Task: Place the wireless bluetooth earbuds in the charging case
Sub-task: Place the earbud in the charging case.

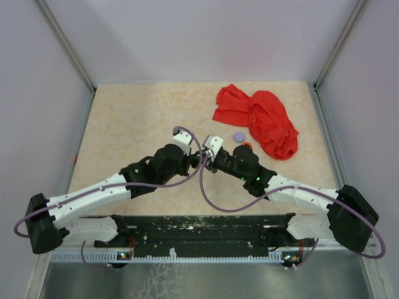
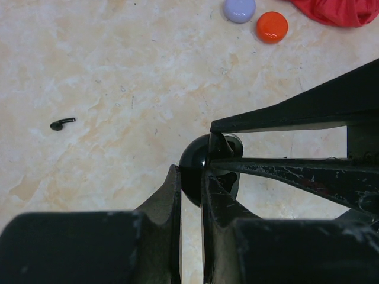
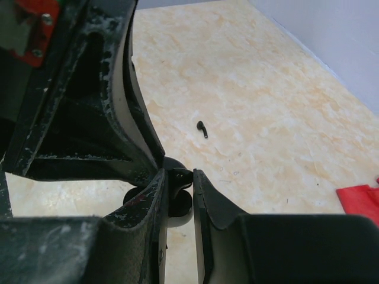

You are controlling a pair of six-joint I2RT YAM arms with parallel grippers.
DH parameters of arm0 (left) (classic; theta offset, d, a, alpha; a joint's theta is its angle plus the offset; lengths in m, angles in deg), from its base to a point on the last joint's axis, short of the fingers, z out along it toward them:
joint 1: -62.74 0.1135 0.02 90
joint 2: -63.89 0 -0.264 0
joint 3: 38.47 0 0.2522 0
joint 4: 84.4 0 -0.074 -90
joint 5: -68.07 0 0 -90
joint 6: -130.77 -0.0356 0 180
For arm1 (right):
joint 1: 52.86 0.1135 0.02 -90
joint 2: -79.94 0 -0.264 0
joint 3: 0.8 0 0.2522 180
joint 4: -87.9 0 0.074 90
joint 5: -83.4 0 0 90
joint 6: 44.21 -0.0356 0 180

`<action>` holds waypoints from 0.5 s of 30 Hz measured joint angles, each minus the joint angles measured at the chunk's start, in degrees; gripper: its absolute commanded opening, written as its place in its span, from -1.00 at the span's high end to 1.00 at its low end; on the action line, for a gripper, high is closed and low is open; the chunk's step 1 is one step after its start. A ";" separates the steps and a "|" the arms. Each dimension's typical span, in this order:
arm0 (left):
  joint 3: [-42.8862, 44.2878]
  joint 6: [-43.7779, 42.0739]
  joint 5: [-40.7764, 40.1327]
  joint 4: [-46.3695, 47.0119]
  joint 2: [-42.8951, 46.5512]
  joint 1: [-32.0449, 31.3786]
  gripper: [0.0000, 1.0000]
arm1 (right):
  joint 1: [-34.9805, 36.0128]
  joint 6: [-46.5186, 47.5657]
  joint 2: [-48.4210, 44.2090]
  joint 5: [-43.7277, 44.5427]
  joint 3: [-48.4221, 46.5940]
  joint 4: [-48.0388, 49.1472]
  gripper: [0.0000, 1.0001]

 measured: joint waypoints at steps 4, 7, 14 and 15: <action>0.33 0.92 2.95 -1.01 -0.02 1.18 0.99 | 0.00 2.12 -0.85 -1.31 1.03 0.22 0.87; 0.66 1.75 5.38 -1.64 -0.02 2.71 0.99 | 0.00 3.50 -0.90 -2.64 1.03 0.09 0.87; 0.76 2.89 12.61 -2.34 0.00 7.04 0.99 | -0.04 5.62 -0.96 -5.60 1.03 -1.81 0.87; 0.76 3.04 13.77 -2.54 -0.02 7.63 0.99 | -0.07 5.88 -0.94 -5.77 0.96 -2.08 0.87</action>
